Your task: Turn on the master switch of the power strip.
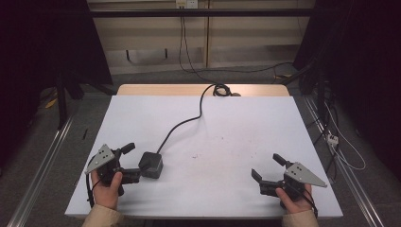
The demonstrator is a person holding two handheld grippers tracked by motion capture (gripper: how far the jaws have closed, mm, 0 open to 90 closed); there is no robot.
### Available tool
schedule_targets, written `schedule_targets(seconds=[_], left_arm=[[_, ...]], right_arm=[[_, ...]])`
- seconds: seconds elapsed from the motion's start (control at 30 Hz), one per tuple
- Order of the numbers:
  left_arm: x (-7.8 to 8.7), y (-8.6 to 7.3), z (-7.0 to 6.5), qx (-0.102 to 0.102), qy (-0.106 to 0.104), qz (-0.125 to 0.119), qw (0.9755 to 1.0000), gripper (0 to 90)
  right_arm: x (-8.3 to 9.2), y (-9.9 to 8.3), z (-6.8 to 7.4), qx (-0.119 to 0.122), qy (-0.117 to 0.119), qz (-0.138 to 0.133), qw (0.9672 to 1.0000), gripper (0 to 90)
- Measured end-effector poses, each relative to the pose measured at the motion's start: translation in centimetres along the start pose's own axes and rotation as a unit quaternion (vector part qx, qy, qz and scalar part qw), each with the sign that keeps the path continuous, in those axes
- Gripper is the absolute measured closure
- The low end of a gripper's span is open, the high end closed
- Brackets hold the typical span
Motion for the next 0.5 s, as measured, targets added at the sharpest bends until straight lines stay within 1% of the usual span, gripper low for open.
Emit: schedule_targets(seconds=[0.27,0.4,0.43,0.5], left_arm=[[-0.01,0.02,-0.02,-0.002,0.0,0.001,1.0,3.8],[0.01,0.05,0.08,-0.002,0.005,0.002,1.0,4.1],[0.01,0.07,0.09,-0.002,0.001,0.002,1.0,4.5],[0.01,0.06,0.15,-0.003,0.003,0.006,1.0,4.8]], right_arm=[[-0.09,0.0,0.08,0.005,0.001,0.0,1.0,2.6],[-0.11,-0.01,0.11,0.006,0.001,0.001,1.0,2.6],[-0.14,-0.02,0.12,0.007,0.001,0.002,1.0,2.7],[-0.18,0.02,0.16,0.006,0.002,0.0,1.0,2.7]])
Point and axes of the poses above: each handheld gripper's, and its own axes: x roughly backward along the jaws, y roughly out of its top, z roughly to its left, the point moved 7 cm from there along -x, roughly forward along the jaws, and after that the axes turned 7 degrees about y, right-handed, at the moved point
